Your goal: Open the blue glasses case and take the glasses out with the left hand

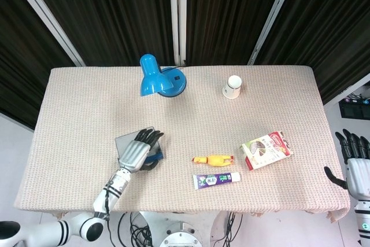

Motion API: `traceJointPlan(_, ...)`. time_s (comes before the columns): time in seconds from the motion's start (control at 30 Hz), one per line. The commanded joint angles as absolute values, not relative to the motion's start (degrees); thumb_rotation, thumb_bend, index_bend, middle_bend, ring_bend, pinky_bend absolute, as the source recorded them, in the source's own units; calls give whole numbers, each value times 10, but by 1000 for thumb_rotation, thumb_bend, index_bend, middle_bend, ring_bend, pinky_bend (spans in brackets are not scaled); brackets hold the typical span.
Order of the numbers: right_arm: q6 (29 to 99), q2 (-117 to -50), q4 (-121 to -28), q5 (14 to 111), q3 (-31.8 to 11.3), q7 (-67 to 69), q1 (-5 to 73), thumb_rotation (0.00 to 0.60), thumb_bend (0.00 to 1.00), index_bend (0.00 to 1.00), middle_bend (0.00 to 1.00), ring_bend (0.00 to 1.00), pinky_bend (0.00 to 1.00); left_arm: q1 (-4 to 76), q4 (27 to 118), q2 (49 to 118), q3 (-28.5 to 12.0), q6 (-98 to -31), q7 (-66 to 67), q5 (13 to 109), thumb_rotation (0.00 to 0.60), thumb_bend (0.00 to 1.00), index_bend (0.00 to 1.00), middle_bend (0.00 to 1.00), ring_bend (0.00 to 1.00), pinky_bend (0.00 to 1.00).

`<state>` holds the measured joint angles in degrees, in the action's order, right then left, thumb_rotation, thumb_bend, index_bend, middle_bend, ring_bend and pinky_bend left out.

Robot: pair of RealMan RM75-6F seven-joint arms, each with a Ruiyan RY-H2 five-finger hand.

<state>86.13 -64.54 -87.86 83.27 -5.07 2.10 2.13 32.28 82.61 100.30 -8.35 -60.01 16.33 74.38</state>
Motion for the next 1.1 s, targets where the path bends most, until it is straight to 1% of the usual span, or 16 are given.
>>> traceJointPlan(0.03,862,-645,-877,831,-52,23,21,600,197,0,0,0,0,328,815,1009,-88,-598,168,736,600,309,74,67,0,40)
traceJointPlan(0.27,859,-645,-873,830,-52,27,21,600,197,0,0,0,0,337,792,1019,-110,-603,165,715,600,315,74,69,0,38)
traceJointPlan(0.6,855,-649,-872,829,-53,26,23,600,197,0,0,0,0,353,778,1025,-147,-594,185,648,600,338,74,82,0,39)
traceJointPlan(0.87,857,-648,-873,827,-54,23,23,600,197,0,0,0,0,371,743,1036,-164,-589,200,613,600,339,74,82,0,38)
traceJointPlan(1.1,854,-647,-874,824,-55,21,24,600,197,0,0,0,0,388,716,1033,-187,-586,202,589,600,341,74,82,0,37)
